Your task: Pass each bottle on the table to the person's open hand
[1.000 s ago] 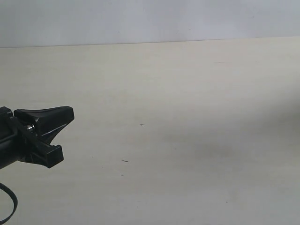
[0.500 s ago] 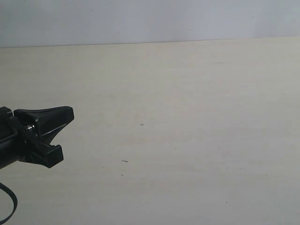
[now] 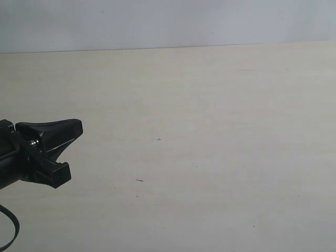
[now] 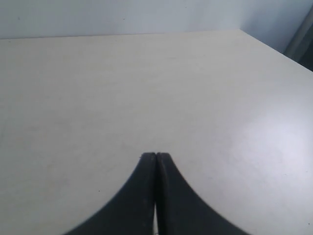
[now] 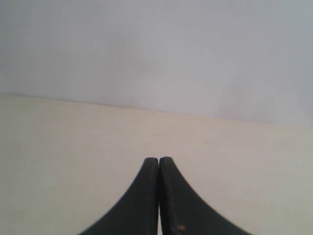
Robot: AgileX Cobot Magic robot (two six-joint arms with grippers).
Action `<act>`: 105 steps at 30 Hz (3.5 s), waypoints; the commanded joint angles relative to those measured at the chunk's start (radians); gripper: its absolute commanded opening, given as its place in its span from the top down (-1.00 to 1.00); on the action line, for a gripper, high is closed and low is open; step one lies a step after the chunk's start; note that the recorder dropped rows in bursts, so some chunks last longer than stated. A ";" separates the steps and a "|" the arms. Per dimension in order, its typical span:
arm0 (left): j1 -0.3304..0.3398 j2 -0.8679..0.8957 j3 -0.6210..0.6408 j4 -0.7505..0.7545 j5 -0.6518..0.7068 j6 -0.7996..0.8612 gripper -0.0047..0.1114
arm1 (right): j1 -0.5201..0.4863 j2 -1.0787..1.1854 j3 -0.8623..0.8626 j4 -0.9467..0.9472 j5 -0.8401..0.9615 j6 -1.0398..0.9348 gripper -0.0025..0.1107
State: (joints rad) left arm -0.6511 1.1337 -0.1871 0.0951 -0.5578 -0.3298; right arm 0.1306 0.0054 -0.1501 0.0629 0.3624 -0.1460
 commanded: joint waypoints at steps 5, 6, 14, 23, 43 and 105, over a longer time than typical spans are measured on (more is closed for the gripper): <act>0.001 -0.009 0.002 -0.001 -0.005 0.001 0.92 | -0.006 -0.005 0.116 -0.022 -0.026 -0.010 0.96; 0.001 -0.009 0.002 -0.001 -0.005 0.001 0.92 | -0.006 -0.005 0.123 -0.022 -0.024 -0.010 0.96; 0.001 -0.009 0.002 -0.001 -0.005 0.001 0.92 | -0.006 -0.005 0.144 -0.011 -0.027 0.012 0.96; 0.001 -0.009 0.002 -0.001 -0.005 0.001 0.92 | -0.006 -0.005 0.144 -0.011 -0.009 0.137 0.96; 0.001 -0.009 0.002 -0.001 -0.005 0.001 0.92 | -0.006 -0.005 0.144 -0.013 -0.005 0.157 0.96; 0.539 -1.134 0.187 0.085 0.920 0.074 0.92 | -0.006 -0.005 0.144 -0.011 -0.005 0.157 0.96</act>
State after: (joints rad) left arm -0.1155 0.0067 -0.0021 0.1749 0.3593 -0.2583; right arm 0.1306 0.0054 -0.0085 0.0533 0.3614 0.0125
